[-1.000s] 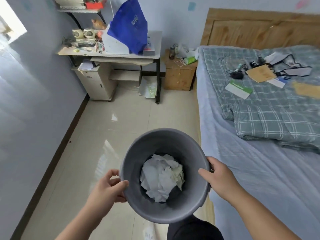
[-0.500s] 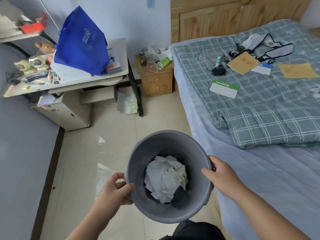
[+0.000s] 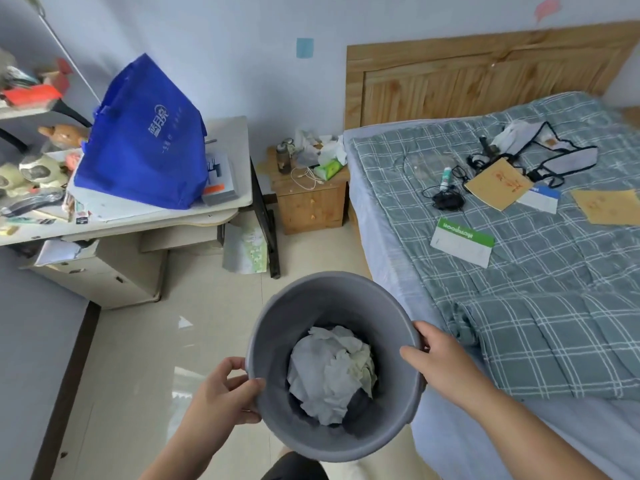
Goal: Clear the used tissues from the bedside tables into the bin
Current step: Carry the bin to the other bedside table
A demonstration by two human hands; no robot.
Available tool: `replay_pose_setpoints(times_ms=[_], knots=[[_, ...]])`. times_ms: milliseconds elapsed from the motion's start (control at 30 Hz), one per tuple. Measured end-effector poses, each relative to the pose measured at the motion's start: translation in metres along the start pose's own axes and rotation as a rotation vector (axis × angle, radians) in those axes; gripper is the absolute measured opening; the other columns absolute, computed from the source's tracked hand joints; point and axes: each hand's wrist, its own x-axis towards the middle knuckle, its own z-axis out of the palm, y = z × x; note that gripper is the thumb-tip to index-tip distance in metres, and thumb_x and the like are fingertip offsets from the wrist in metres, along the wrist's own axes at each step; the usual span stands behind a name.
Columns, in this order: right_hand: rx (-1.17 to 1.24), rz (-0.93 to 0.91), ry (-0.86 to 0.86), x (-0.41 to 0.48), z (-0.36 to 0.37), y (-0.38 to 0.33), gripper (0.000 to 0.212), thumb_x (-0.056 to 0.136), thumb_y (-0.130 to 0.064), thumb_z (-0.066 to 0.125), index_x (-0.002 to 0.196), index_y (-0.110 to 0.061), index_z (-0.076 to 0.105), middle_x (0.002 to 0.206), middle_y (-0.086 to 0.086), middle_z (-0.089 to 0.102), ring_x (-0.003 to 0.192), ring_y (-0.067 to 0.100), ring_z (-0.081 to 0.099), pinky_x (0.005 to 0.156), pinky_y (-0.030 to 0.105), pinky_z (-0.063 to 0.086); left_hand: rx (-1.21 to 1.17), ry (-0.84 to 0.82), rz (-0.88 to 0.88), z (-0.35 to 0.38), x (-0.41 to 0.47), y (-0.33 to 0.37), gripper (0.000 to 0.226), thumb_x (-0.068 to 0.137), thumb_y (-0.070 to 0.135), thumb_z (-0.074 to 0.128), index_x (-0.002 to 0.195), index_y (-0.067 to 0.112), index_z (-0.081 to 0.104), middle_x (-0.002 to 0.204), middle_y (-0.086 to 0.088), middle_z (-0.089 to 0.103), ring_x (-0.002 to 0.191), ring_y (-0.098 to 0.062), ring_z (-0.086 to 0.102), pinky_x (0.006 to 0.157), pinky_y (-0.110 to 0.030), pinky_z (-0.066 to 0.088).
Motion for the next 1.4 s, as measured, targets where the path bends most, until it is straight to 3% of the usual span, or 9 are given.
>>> replay_pose_setpoints(times_ms=[200, 367, 500, 667, 800, 933, 1200, 1400], knots=[[0.005, 0.025, 0.046, 0.08, 0.005, -0.05, 0.026, 0.084, -0.02, 0.063, 0.093, -0.043, 0.07, 0.079, -0.002, 0.075, 0.062, 0.014, 0.07, 0.047, 0.022, 0.053, 0.035, -0.064, 0.004, -0.026, 0.096, 0.061, 0.059, 0.061, 0.037, 0.079, 0.111, 0.008, 0.064, 0.089, -0.019, 0.082, 0.069, -0.025, 0.075, 0.064, -0.035, 0.065], [0.0, 0.025, 0.077, 0.137, -0.004, -0.091, 0.026, 0.086, -0.018, 0.063, 0.093, -0.042, 0.07, 0.08, -0.003, 0.075, 0.065, 0.014, 0.071, 0.048, 0.023, 0.054, 0.063, -0.092, 0.022, -0.042, 0.159, 0.122, 0.056, 0.064, 0.031, 0.078, 0.111, 0.006, 0.061, 0.088, -0.02, 0.08, 0.071, -0.026, 0.074, 0.069, -0.042, 0.067], [0.013, 0.038, 0.083, 0.19, -0.021, -0.112, 0.025, 0.085, -0.022, 0.065, 0.096, -0.043, 0.07, 0.081, -0.004, 0.075, 0.069, 0.017, 0.073, 0.05, 0.029, 0.058, 0.075, -0.087, 0.018, -0.038, 0.205, 0.161, 0.05, 0.068, 0.027, 0.077, 0.11, 0.006, 0.062, 0.086, -0.017, 0.081, 0.068, -0.024, 0.075, 0.064, -0.036, 0.065], [0.038, 0.095, 0.077, 0.282, -0.048, -0.121, 0.017, 0.087, -0.022, 0.069, 0.088, -0.039, 0.074, 0.079, -0.013, 0.077, 0.063, 0.01, 0.074, 0.047, 0.023, 0.056, 0.091, -0.054, -0.017, -0.016, 0.275, 0.205, 0.048, 0.069, 0.023, 0.075, 0.109, 0.002, 0.059, 0.083, -0.018, 0.081, 0.066, -0.026, 0.073, 0.064, -0.038, 0.064], [0.002, 0.084, 0.019, 0.369, -0.078, -0.138, 0.02, 0.087, -0.026, 0.065, 0.086, -0.045, 0.071, 0.079, -0.015, 0.076, 0.063, 0.004, 0.071, 0.045, 0.017, 0.051, 0.085, -0.008, -0.035, 0.007, 0.337, 0.248, 0.049, 0.067, 0.026, 0.074, 0.108, 0.004, 0.06, 0.084, -0.018, 0.081, 0.068, -0.025, 0.073, 0.065, -0.037, 0.064], [-0.063, 0.084, -0.027, 0.445, -0.109, -0.169, 0.006, 0.088, -0.025, 0.066, 0.088, -0.03, 0.07, 0.075, -0.015, 0.072, 0.061, 0.003, 0.068, 0.042, 0.015, 0.048, 0.071, 0.044, -0.052, 0.022, 0.384, 0.288, 0.041, 0.071, 0.025, 0.071, 0.108, 0.008, 0.06, 0.085, -0.017, 0.081, 0.069, -0.025, 0.075, 0.067, -0.037, 0.066], [-0.16, 0.057, -0.077, 0.546, -0.129, -0.218, 0.002, 0.09, -0.021, 0.067, 0.089, -0.02, 0.067, 0.072, -0.009, 0.071, 0.053, -0.001, 0.064, 0.039, 0.01, 0.042, 0.008, 0.089, -0.074, 0.023, 0.457, 0.334, 0.043, 0.071, 0.028, 0.071, 0.109, 0.011, 0.06, 0.085, -0.016, 0.081, 0.069, -0.026, 0.076, 0.069, -0.039, 0.066], [-0.179, 0.116, -0.062, 0.609, -0.113, -0.228, 0.007, 0.091, -0.026, 0.064, 0.09, -0.019, 0.066, 0.081, 0.006, 0.073, 0.055, 0.003, 0.062, 0.044, 0.013, 0.046, -0.029, 0.065, -0.129, 0.006, 0.525, 0.347, 0.046, 0.069, 0.03, 0.071, 0.11, 0.014, 0.06, 0.084, -0.016, 0.081, 0.07, -0.026, 0.076, 0.066, -0.034, 0.066]])
